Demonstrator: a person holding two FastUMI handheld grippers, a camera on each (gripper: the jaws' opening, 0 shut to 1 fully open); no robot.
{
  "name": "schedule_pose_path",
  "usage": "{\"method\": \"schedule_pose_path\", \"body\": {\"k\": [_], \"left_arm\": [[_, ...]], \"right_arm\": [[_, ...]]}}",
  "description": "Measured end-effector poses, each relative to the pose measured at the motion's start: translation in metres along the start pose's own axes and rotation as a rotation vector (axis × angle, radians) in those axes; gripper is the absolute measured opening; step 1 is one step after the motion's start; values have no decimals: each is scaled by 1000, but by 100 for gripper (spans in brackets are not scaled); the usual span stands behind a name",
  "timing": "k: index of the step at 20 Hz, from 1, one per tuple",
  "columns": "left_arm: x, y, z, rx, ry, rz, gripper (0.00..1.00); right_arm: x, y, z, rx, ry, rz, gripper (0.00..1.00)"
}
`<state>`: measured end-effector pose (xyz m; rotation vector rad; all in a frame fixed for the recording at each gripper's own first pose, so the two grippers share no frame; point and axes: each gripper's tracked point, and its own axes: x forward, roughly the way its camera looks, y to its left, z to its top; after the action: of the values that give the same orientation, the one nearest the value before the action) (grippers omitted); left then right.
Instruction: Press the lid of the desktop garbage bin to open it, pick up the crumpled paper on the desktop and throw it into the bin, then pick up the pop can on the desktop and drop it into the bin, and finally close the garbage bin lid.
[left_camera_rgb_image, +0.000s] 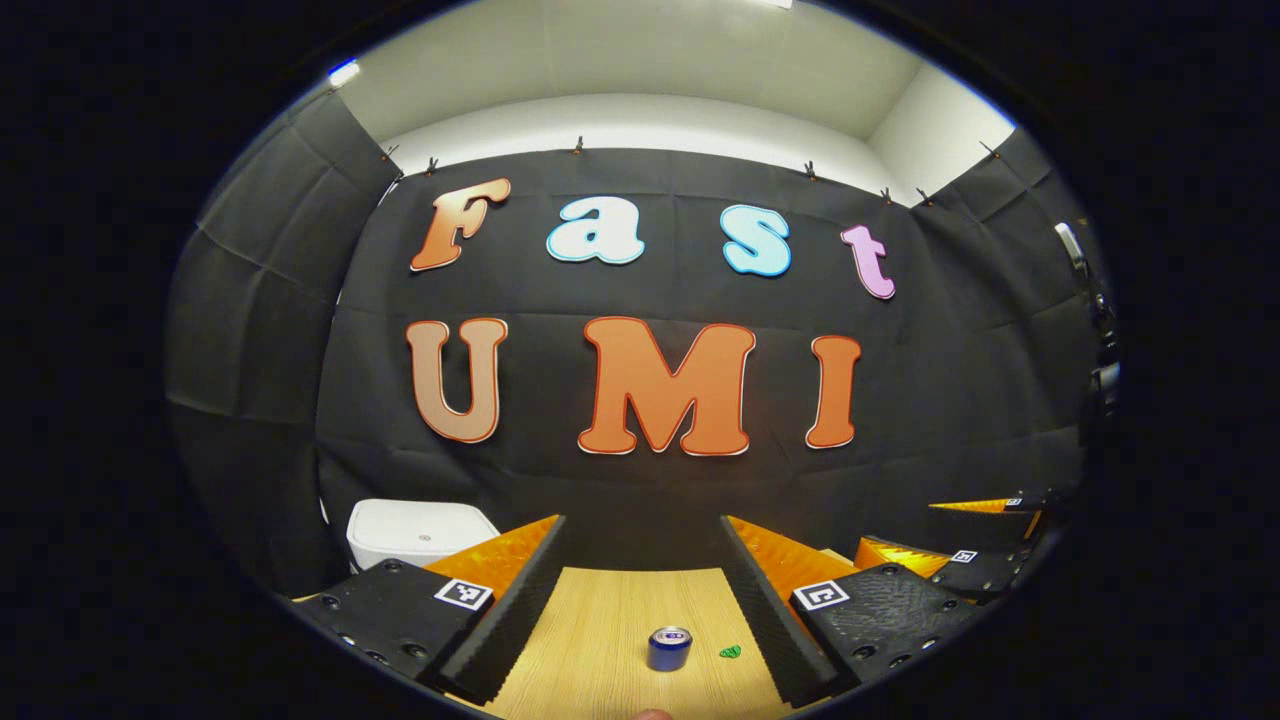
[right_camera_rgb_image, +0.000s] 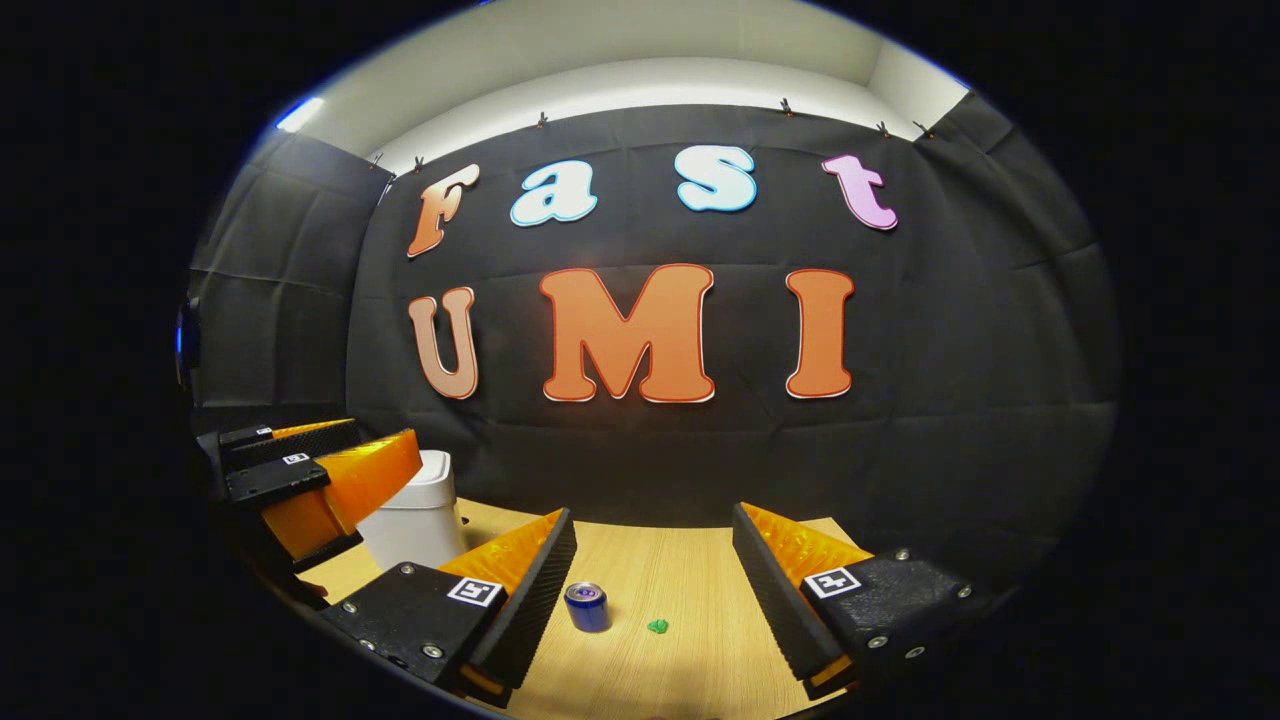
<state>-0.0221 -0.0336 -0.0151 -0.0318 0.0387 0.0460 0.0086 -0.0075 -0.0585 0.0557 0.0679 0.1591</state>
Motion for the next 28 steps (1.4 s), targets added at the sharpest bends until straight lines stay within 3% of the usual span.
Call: {"method": "schedule_pose_path", "body": {"k": [5,8,12,16,19,25,28], "left_arm": [[4,7,1,8,12,38,93],[6,1,-6,13,41,4,93],[11,16,7,25,5,43,92],[20,25,7,14,6,55,87],[27,34,8,12,9,70,78],[42,89,38,66,-39,187,62],[50,121,46,114,-42,248,48]], "right_arm": [[6,-3,-4,15,5,-10,94],[12,-2,-4,20,7,-13,94],[17,-1,-6,16,6,-9,94],[23,-3,-8,17,14,-12,94],[28,-4,-8,14,15,-15,94],[41,-3,-14,16,35,-5,94],[46,-1,-18,22,43,3,94]]}}
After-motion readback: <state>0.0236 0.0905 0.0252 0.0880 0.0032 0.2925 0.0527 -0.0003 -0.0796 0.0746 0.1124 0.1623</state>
